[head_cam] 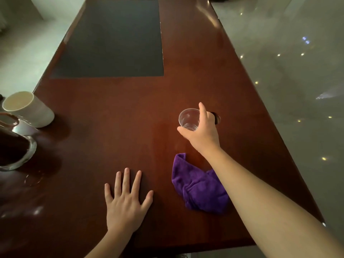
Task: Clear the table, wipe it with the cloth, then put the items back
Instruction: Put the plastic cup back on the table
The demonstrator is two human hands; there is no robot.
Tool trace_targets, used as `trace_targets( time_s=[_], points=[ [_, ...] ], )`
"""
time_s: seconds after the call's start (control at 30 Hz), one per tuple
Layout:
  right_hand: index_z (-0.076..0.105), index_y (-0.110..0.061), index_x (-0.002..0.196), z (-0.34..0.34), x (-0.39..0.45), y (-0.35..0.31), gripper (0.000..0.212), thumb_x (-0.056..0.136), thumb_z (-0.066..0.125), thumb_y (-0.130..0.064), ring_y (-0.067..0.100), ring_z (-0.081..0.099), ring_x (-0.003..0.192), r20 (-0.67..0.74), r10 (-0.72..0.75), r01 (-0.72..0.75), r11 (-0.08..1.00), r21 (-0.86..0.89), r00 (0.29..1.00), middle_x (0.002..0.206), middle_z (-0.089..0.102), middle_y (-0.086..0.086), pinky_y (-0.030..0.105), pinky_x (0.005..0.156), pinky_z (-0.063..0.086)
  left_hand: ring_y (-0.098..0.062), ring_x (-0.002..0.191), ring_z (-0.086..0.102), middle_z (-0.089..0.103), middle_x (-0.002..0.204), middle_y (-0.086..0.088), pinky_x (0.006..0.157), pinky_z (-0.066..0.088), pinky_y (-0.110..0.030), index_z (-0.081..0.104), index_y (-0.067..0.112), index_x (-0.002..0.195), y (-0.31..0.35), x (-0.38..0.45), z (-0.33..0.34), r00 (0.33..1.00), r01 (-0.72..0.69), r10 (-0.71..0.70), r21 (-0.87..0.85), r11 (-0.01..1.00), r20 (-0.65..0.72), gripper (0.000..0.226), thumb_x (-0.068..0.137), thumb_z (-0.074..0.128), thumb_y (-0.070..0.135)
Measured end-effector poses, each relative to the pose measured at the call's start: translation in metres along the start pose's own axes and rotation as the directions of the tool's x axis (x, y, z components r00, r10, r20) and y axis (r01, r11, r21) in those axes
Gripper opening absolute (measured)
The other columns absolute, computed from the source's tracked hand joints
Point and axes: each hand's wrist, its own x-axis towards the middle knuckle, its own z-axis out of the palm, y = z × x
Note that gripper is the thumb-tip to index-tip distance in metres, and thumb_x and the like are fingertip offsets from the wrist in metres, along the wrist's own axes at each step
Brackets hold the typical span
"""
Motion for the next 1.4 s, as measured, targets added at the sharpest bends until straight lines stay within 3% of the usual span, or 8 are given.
trace_targets(
  time_s=[0.43, 0.8, 0.93, 1.0, 1.1, 1.17, 1.27, 1.4],
  points=[
    [0.017, -0.029, 0.152, 0.005, -0.005, 0.013, 0.099, 0.075, 0.072, -0.058, 0.023, 0.047, 0.128, 0.041, 0.009, -0.008, 1.000, -0.013, 0.999, 0.148, 0.033, 0.009, 0.034, 0.090, 0.055, -0.025, 0.151, 0.009, 0.022, 0.162, -0.005, 0.118, 0.008, -0.056, 0.028, 0.034, 0.152, 0.000, 0.000, 0.000, 1.000, 0.001, -0.002, 0.020, 1.000, 0.018, 0.079, 0.088, 0.013, 0.077],
    [0.016, -0.028, 0.152, 0.007, -0.006, 0.015, 0.101, 0.074, 0.076, -0.054, 0.024, 0.046, 0.128, 0.060, -0.008, 0.009, 1.000, -0.012, 0.998, 0.149, 0.030, 0.010, 0.033, 0.090, 0.053, -0.024, 0.151, 0.005, 0.018, 0.163, -0.004, 0.119, 0.005, -0.055, 0.025, 0.035, 0.153, 0.000, 0.000, 0.002, 1.000, 0.003, -0.003, 0.035, 0.999, 0.005, 0.078, 0.088, 0.014, 0.077],
    [0.013, -0.028, 0.152, 0.004, -0.006, 0.014, 0.103, 0.074, 0.075, -0.054, 0.029, 0.041, 0.134, 0.119, -0.004, 0.011, 0.998, -0.055, 0.993, 0.154, 0.023, 0.012, 0.037, 0.095, 0.052, -0.025, 0.151, 0.006, 0.019, 0.162, -0.004, 0.119, 0.005, -0.056, 0.025, 0.035, 0.153, 0.001, 0.001, 0.001, 1.000, 0.003, -0.003, 0.025, 1.000, 0.010, 0.077, 0.089, 0.015, 0.076],
    [0.013, -0.030, 0.152, 0.000, -0.008, 0.013, 0.101, 0.075, 0.072, -0.058, 0.032, 0.036, 0.138, 0.133, 0.018, -0.006, 0.996, -0.088, 0.991, 0.157, 0.018, 0.013, 0.040, 0.098, 0.049, -0.025, 0.151, 0.002, 0.016, 0.163, -0.004, 0.119, 0.003, -0.056, 0.021, 0.035, 0.154, 0.001, 0.001, 0.001, 1.000, 0.009, -0.010, 0.026, 1.000, 0.028, 0.078, 0.088, 0.010, 0.077],
    [0.019, -0.029, 0.152, -0.010, -0.009, 0.010, 0.094, 0.077, 0.065, -0.063, 0.033, 0.027, 0.142, 0.100, 0.013, 0.002, 0.989, -0.148, 0.995, 0.158, 0.019, 0.013, 0.043, 0.103, 0.042, -0.023, 0.149, -0.015, -0.002, 0.165, -0.002, 0.117, -0.008, -0.055, -0.004, 0.038, 0.152, 0.001, 0.001, 0.000, 0.996, 0.010, -0.015, 0.061, 0.998, 0.084, 0.080, 0.083, -0.005, 0.079],
    [0.023, -0.028, 0.151, -0.017, -0.007, 0.005, 0.088, 0.080, 0.057, -0.066, 0.032, 0.023, 0.143, 0.084, -0.016, 0.033, 0.978, -0.208, 0.996, 0.158, 0.021, 0.011, 0.046, 0.107, 0.038, -0.025, 0.149, -0.016, -0.005, 0.165, -0.002, 0.116, -0.009, -0.056, -0.010, 0.038, 0.152, 0.002, 0.004, -0.006, 0.993, -0.005, -0.008, 0.103, 0.995, 0.120, 0.083, 0.079, -0.011, 0.078],
    [0.027, -0.029, 0.151, -0.027, -0.005, -0.011, 0.080, 0.084, 0.045, -0.069, 0.030, 0.022, 0.144, 0.114, -0.073, 0.108, 0.933, -0.343, 0.991, 0.158, 0.025, 0.009, 0.047, 0.111, 0.031, -0.027, 0.151, -0.005, 0.007, 0.165, -0.002, 0.112, -0.012, -0.058, 0.007, 0.037, 0.155, 0.002, 0.009, -0.026, 0.992, -0.042, 0.020, 0.172, 0.984, 0.126, 0.089, 0.078, -0.011, 0.077],
    [0.028, -0.030, 0.150, -0.035, -0.011, -0.040, 0.075, 0.087, 0.038, -0.070, 0.032, 0.020, 0.145, 0.173, -0.173, 0.237, 0.839, -0.489, 0.970, 0.158, 0.026, 0.009, 0.048, 0.114, 0.022, -0.027, 0.151, 0.002, 0.017, 0.164, -0.002, 0.114, -0.006, -0.058, 0.019, 0.035, 0.154, 0.002, 0.020, -0.072, 1.000, -0.007, 0.002, 0.175, 0.985, 0.025, 0.086, 0.082, -0.004, 0.074]
  ],
)
